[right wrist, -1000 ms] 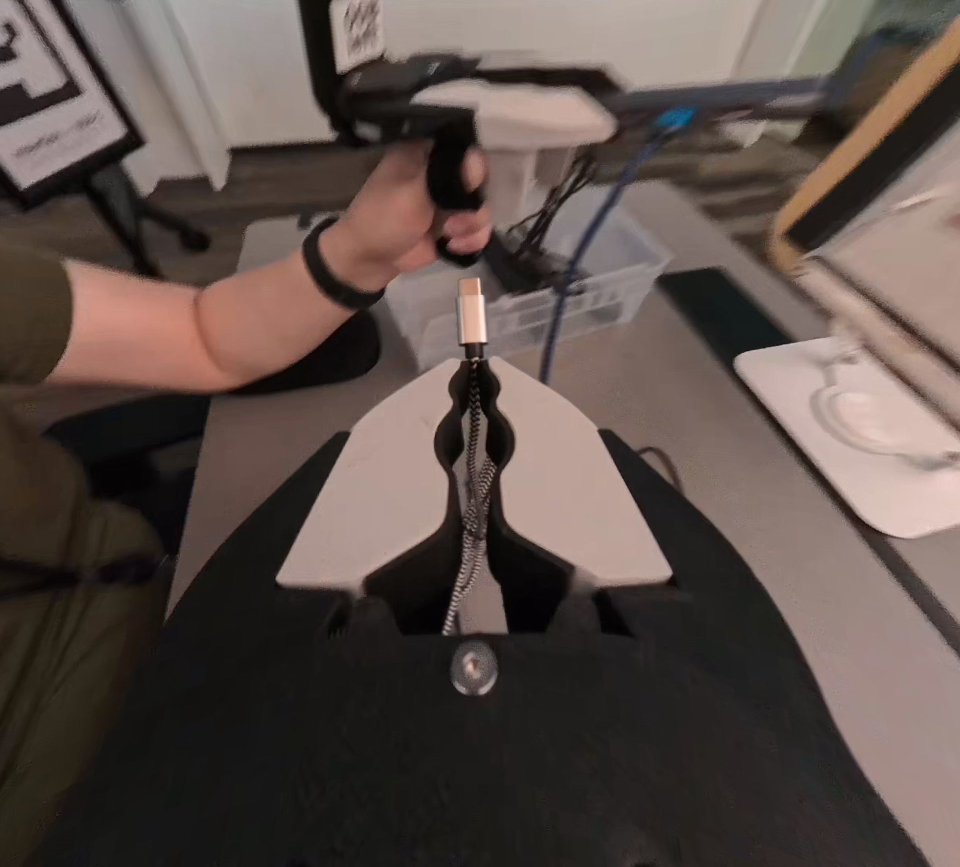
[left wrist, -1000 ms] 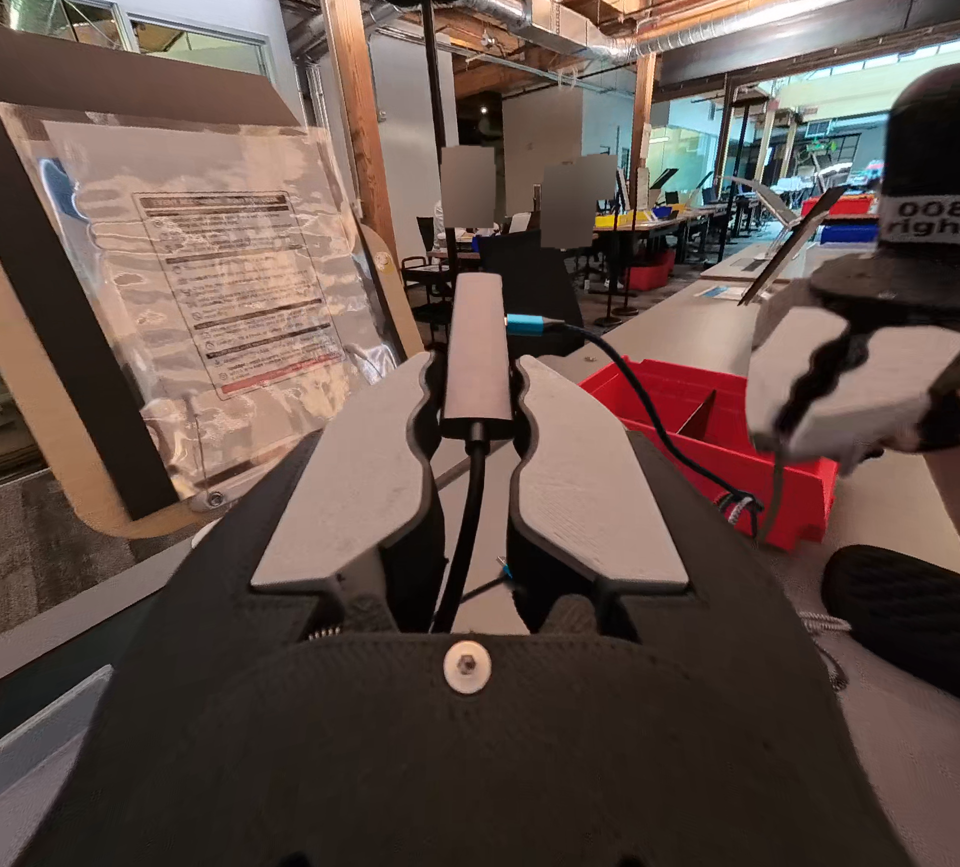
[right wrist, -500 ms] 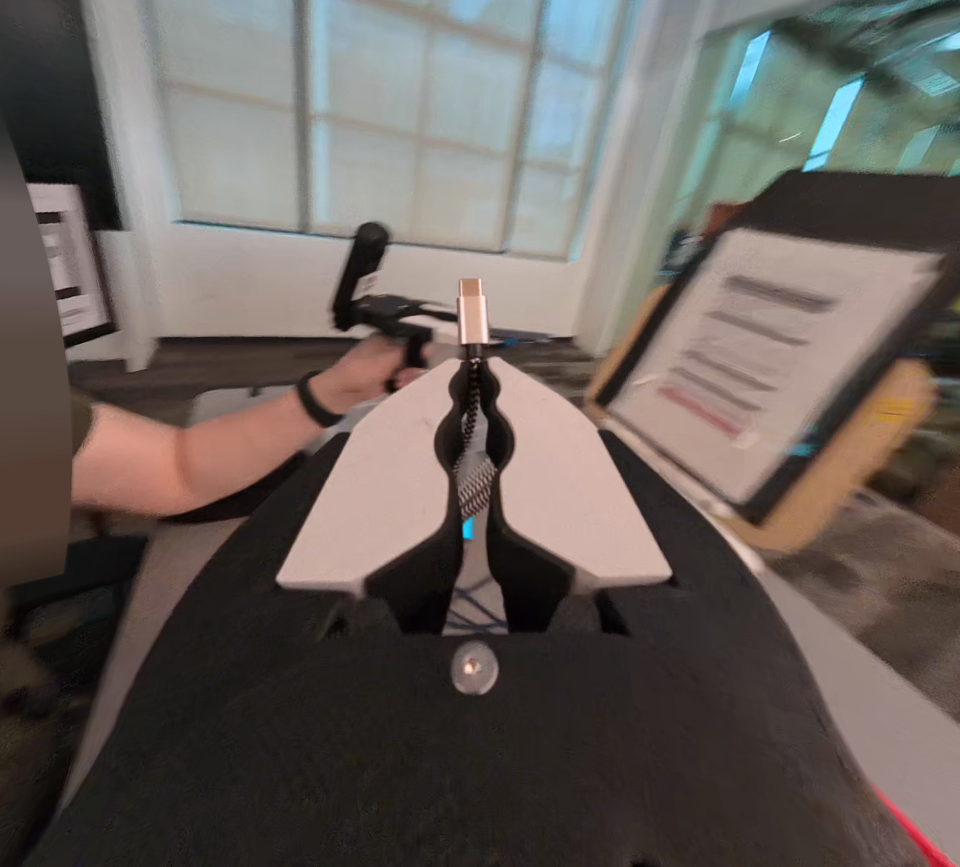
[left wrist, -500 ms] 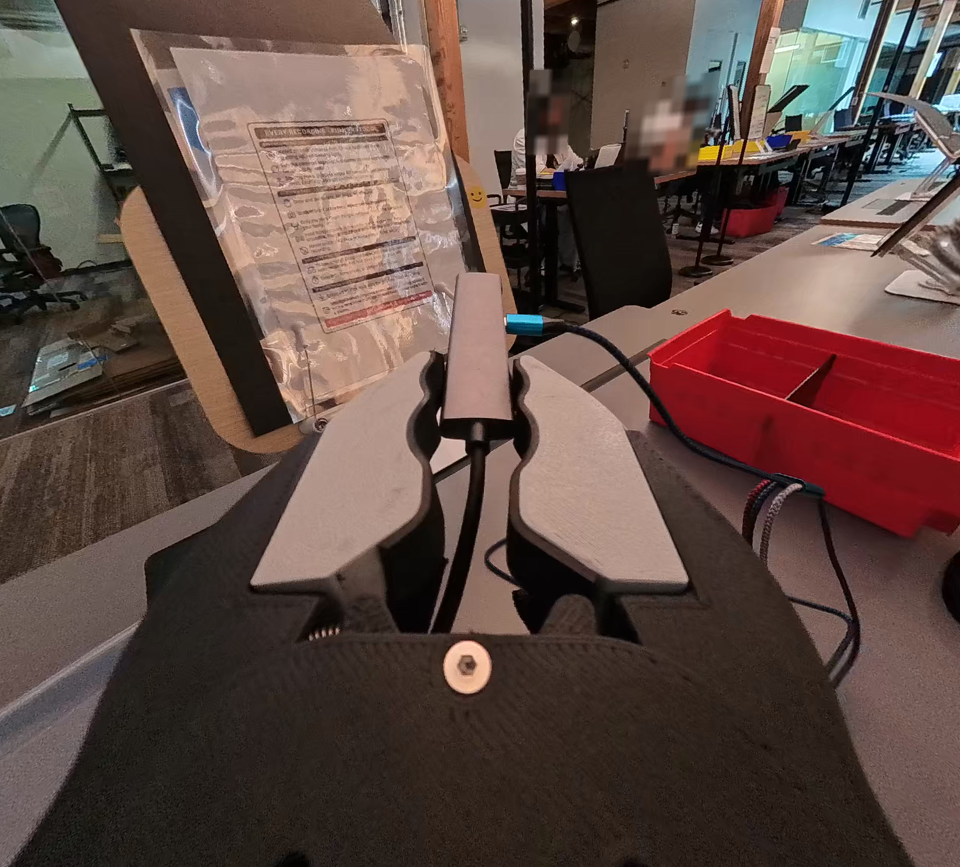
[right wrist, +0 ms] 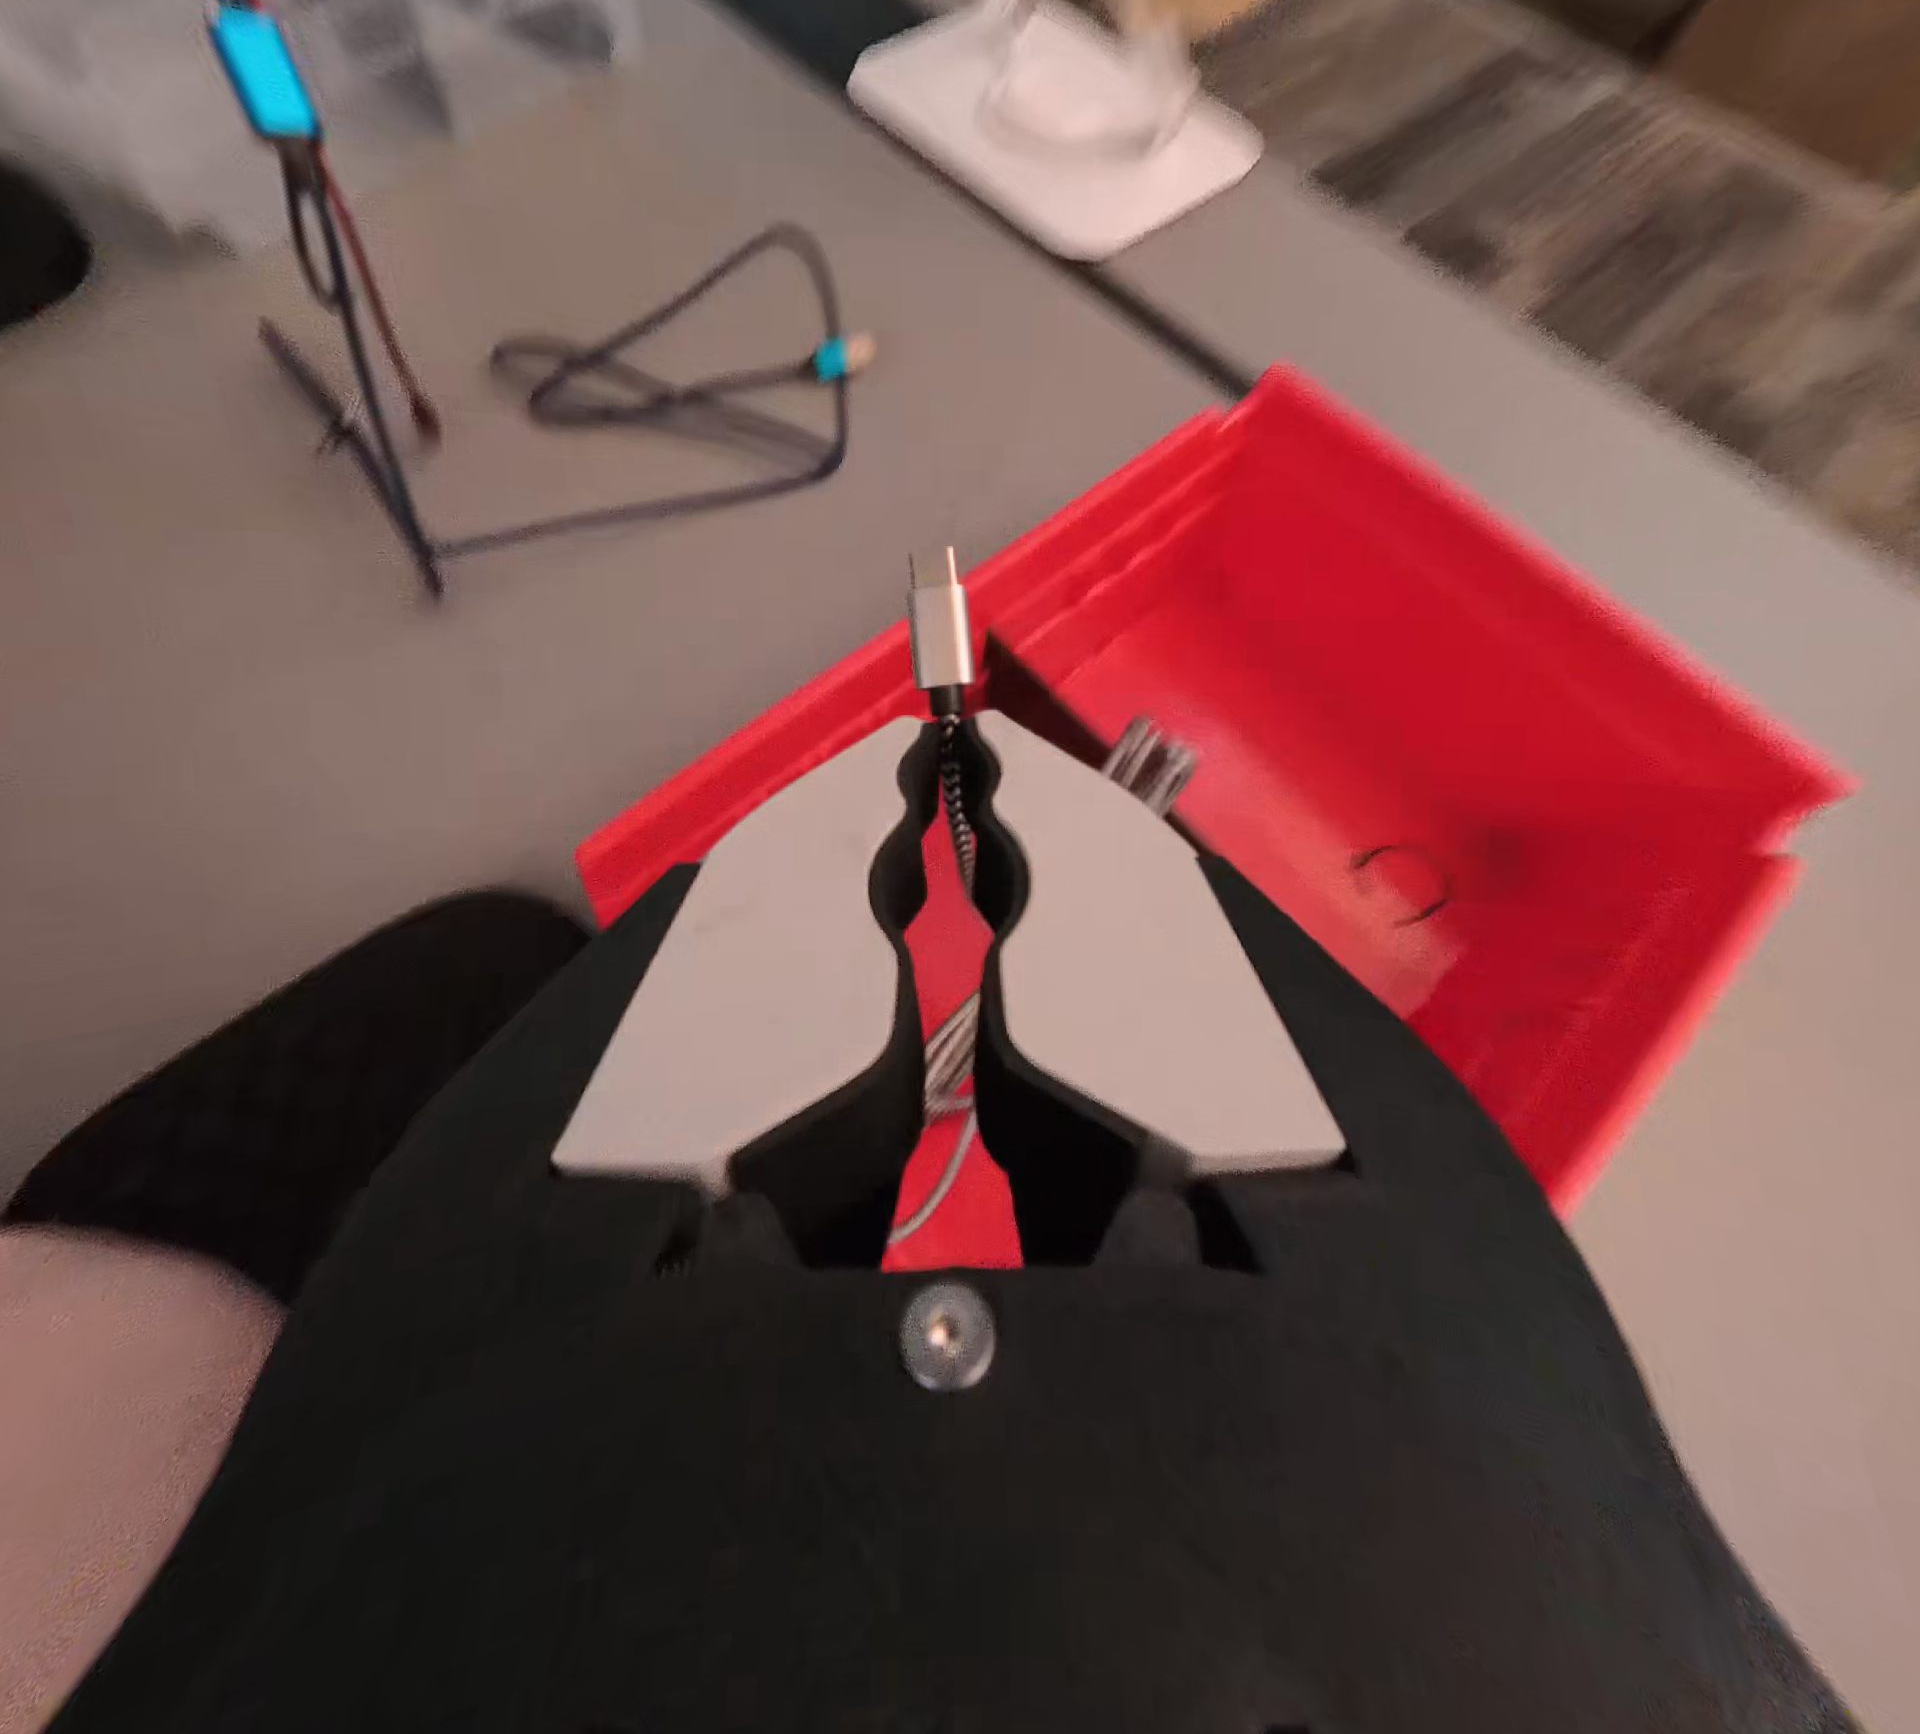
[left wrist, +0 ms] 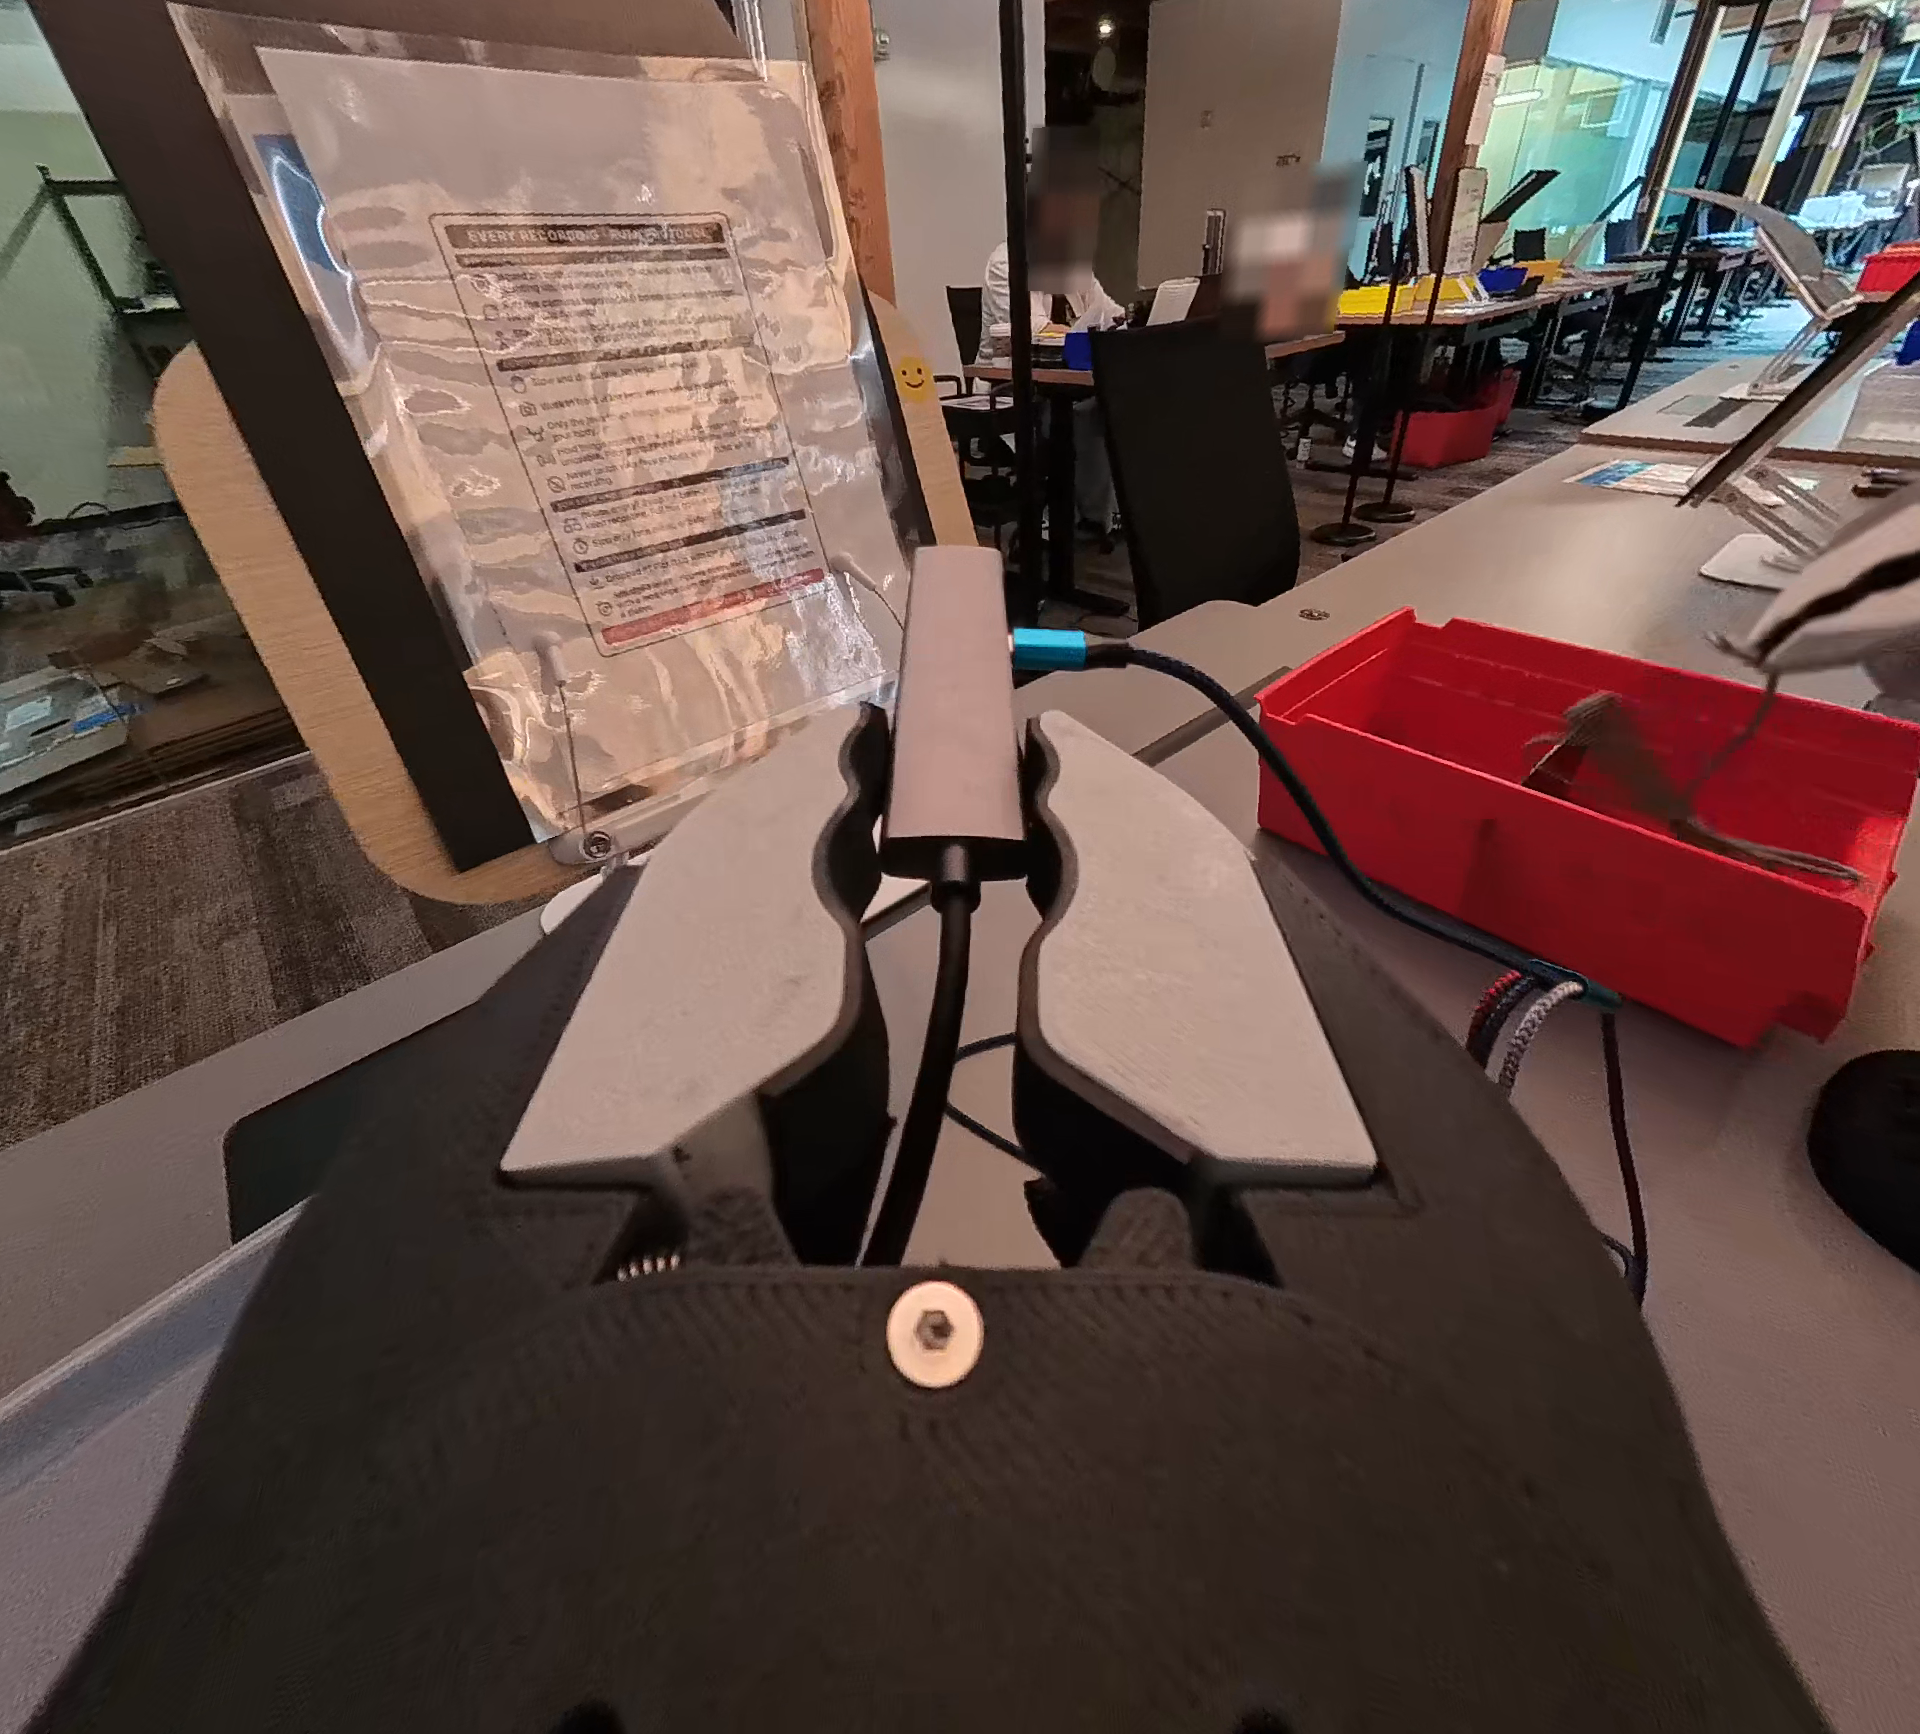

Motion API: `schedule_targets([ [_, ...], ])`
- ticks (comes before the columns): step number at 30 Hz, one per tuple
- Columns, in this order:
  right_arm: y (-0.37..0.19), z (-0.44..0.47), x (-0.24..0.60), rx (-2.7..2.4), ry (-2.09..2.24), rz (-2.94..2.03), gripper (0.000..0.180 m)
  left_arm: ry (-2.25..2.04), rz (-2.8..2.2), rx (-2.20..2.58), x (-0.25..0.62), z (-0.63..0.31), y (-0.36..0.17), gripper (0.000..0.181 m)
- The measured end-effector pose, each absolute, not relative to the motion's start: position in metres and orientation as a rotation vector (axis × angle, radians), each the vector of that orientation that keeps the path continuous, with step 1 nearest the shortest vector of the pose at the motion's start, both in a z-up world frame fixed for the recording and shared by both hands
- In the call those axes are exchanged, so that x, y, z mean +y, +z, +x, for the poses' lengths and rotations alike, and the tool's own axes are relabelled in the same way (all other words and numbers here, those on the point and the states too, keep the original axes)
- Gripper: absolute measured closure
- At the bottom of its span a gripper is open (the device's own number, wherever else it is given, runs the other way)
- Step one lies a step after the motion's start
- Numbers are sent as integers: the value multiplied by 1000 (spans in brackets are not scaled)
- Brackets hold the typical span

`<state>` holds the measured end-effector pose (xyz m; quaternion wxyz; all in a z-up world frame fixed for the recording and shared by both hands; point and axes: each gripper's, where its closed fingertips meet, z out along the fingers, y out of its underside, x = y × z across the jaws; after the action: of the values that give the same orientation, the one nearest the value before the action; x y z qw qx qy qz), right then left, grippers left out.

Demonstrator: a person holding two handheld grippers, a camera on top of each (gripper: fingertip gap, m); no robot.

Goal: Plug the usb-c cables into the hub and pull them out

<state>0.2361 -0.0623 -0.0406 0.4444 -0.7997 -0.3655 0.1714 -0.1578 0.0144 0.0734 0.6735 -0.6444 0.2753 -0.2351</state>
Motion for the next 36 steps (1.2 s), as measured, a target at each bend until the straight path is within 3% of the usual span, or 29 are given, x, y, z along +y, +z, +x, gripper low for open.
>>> schedule_targets([
  [8, -120, 216, -87, -1078, 732, -2361, 175, -550, -1449, 637, 12, -151, 72, 156],
  [13, -116, 201, -107, -1176, 928, -2302, 176, -554, -1443, 638, 10, -151, 74, 156],
  [21, -101, 261, -71, -774, 413, -2417, 172, -561, -1438, 642, 8, -148, 75, 156],
  [27, -115, 312, -64, -544, 22, -2594, 138, -563, -1439, 645, 8, -148, 75, 156],
  [36, -133, 335, -84, -241, 3, -2816, 147, -574, -1439, 647, 7, -146, 74, 156],
])
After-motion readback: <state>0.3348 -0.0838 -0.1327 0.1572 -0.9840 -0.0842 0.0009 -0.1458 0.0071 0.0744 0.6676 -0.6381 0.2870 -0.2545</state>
